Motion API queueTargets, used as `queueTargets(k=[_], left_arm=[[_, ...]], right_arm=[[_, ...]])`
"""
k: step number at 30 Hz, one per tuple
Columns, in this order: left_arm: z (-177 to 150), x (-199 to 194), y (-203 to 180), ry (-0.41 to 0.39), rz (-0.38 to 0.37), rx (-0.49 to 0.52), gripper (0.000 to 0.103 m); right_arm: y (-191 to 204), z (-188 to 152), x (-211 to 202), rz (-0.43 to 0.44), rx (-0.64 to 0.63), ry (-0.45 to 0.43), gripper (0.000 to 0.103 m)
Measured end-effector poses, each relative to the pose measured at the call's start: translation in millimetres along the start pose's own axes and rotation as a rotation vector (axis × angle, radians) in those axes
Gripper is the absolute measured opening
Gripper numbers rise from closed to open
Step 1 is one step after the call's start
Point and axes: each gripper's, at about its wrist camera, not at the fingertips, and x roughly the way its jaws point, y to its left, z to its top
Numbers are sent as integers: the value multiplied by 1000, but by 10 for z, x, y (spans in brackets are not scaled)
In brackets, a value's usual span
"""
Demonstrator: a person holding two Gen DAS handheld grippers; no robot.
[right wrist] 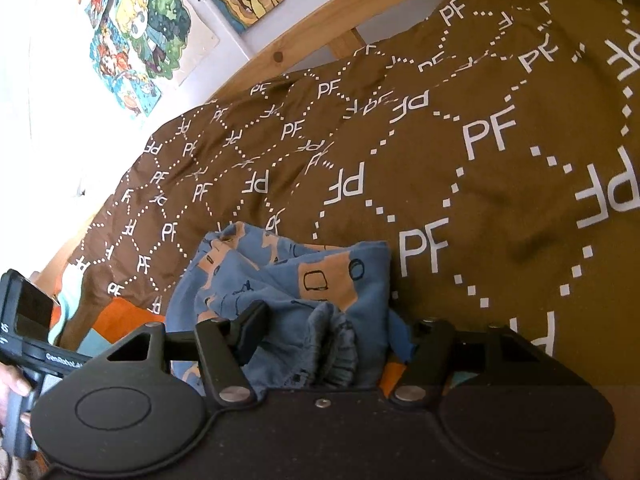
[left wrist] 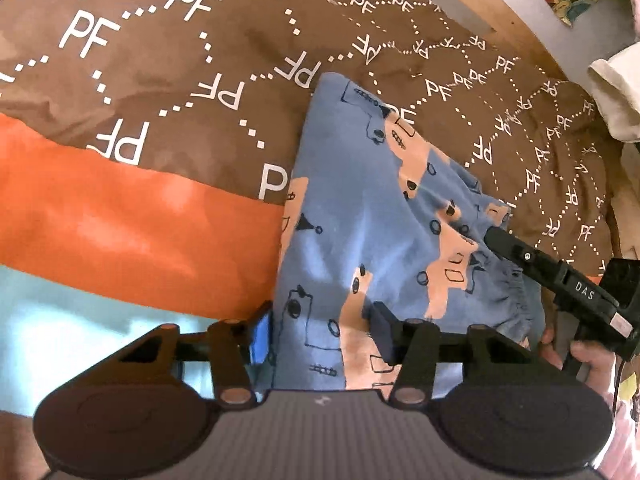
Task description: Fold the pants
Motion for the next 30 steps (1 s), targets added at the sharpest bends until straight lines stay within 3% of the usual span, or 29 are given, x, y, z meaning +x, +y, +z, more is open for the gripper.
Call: queueTargets(k=[3,8,13,21,30], left_arm=[[34,-21,-38,12,21,-30,48],[66,-45,-135,14,75,-51,32],[52,-127,-316,-5,142,13,19],[-21,-240,-621,-46,232,138,16],[-6,-310,-619,-56,209,143,16]], right_arm=[[73,-28,-7,-35,-6,5,63],[206,-112,-37,-90,-72,-13,41],[289,-136,-104,-118,-104,-52,26],[478,-178,-196,-176,-192,-95,20],[592,-223,-218,-219,-239,-136,20]])
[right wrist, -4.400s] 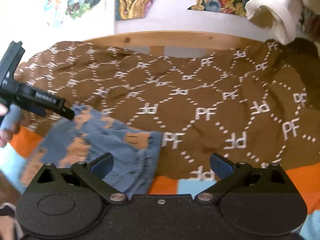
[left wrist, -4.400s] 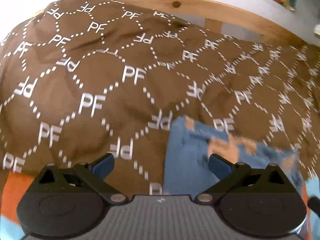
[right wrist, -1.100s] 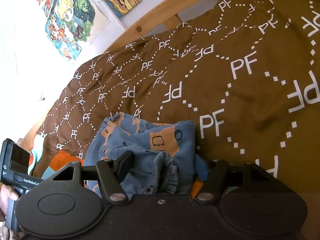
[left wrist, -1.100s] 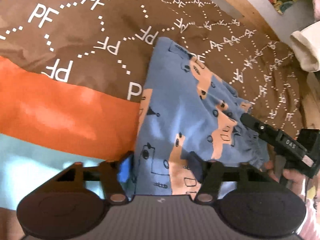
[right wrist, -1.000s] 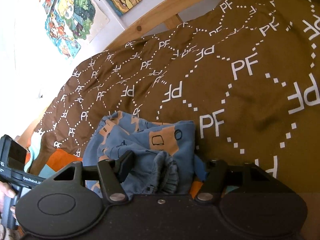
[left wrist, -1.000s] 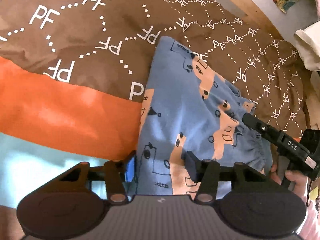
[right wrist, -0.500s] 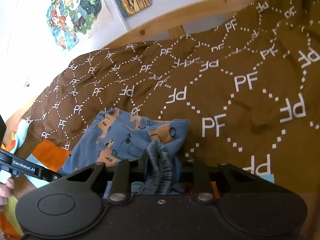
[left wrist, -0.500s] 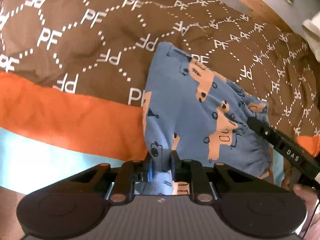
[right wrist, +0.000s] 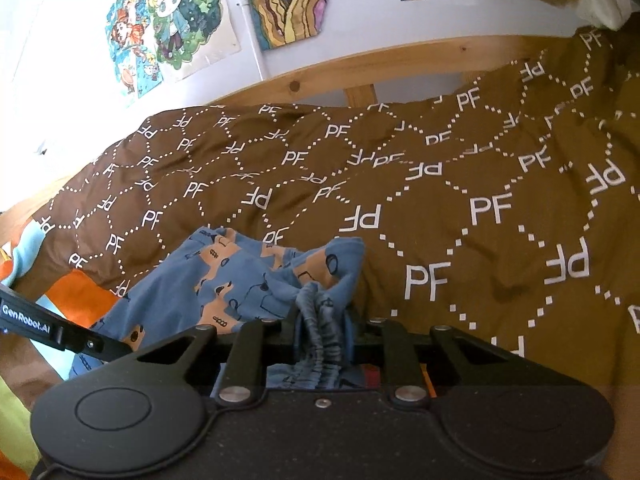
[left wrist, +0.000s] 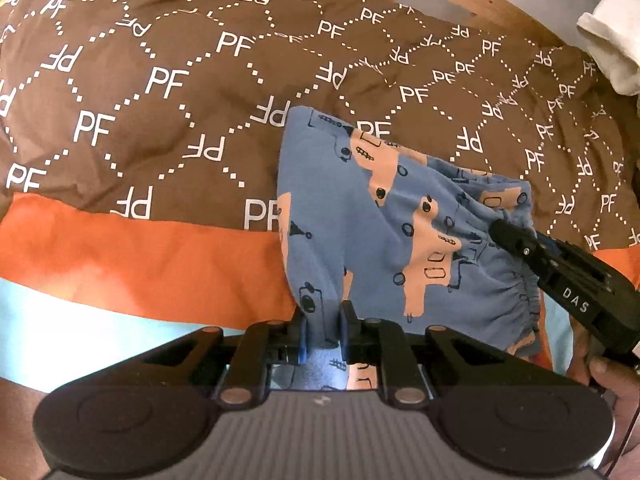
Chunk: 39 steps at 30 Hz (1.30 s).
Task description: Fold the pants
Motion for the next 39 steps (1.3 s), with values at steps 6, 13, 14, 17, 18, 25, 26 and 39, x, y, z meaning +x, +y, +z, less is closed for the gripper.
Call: queueTargets(k=[6,13,14,17,18,25,26,39], left_arm=[[-8,-82,-36,-27,-1,29,16],[-19,-158,-41,-49,-10,42,16],[-18,-169,-39,-51,-12,42,16],[-13,-202,-33,-61,-15,48,16],[-11,-216,-31,-64,-15,51,16],[9,-295,-62,-89,-33,63,16],[19,-306,-70,-96,-39,66,16],[519,-223,-296,-209,-96,117,16]], right_arm=[[84,20,-35,-7,-52,-31,20],[115,32,-62,-7,-78,-45,20],[126,36,-76,-8,-89,-50,20],[184,54,-109,-10,-127,-67,19],[210,58,-120,-11,-143,-73,19],[374,94,-226,-38,-275,-132,19],[388,110,-238,-44,-290,-141,19],[172,666,-154,-97,-326,-203,19]])
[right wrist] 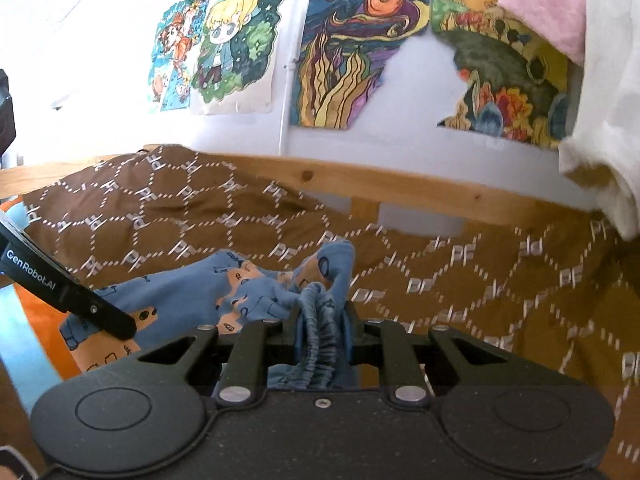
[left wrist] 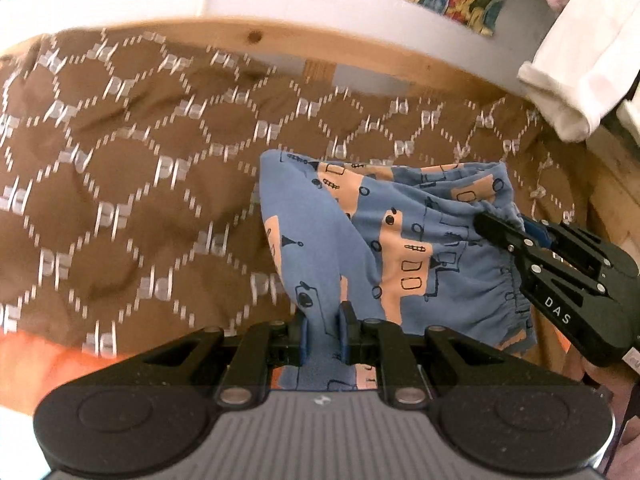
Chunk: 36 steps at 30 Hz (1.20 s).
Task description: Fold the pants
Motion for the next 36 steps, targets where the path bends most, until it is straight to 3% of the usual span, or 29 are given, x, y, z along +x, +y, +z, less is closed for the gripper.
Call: queueTargets(k=[9,16,21,33,36], left_arm=[[305,254,-36,-101,8,42,16],[245,643,158,-27,3,-43,16],[190,711,274,-10,-16,-64,17],[166,769,320,28,41,-71,29],[165,745,333,25,57,-78,39]], right_arm=[[-303,303,398,-29,-2,-25,19],[-474,79,720,7,93,95,19],[-516,-47,769,-3,136,115,20],[-553,-58,765,-89,119,142,40],[-535,-60,765,-120,98,152,55]])
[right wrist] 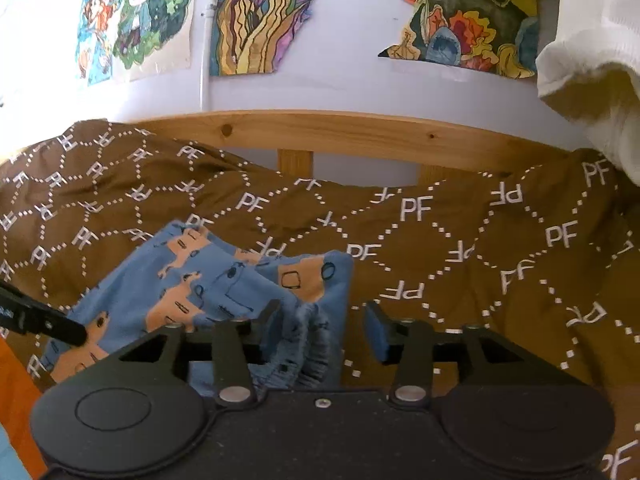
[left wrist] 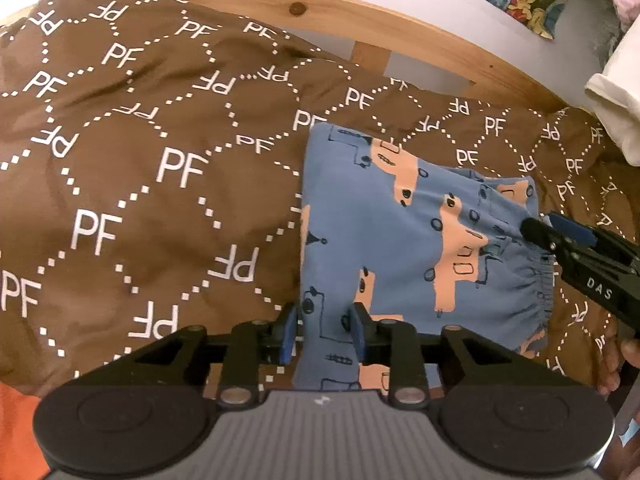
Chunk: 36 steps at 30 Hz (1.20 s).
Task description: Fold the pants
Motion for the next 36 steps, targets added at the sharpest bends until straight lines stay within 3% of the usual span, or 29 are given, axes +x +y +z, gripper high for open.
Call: queueTargets(k=[3,4,7,11,21,28,36], left_arm=[[-15,-68,4,-23,50,-3,82],[-29,-107,5,-42,62,-3,89],[-52,-179,3,-59,81,16,97],[-93,-278,-8,-82,99,7,102],[-291,-641,-141,-196,98,0,103],[-682,-969,-247,-288,106,19,103],[-1048,-1243,-353,-338,103,41,103]], right_arm=[[9,2,-56,-39,-2,-5,70],[22,4,-100,-49,-5,-20,77],[78,0,-265,-64,-5,-76,93],[148,-15,-447,-73,4,-117,102],[295,-192,-1041,-128,73,-180,102],[409,-381,-1486,-134,148,-178,102],[507,-636,-1902,-104,252,-160,102]])
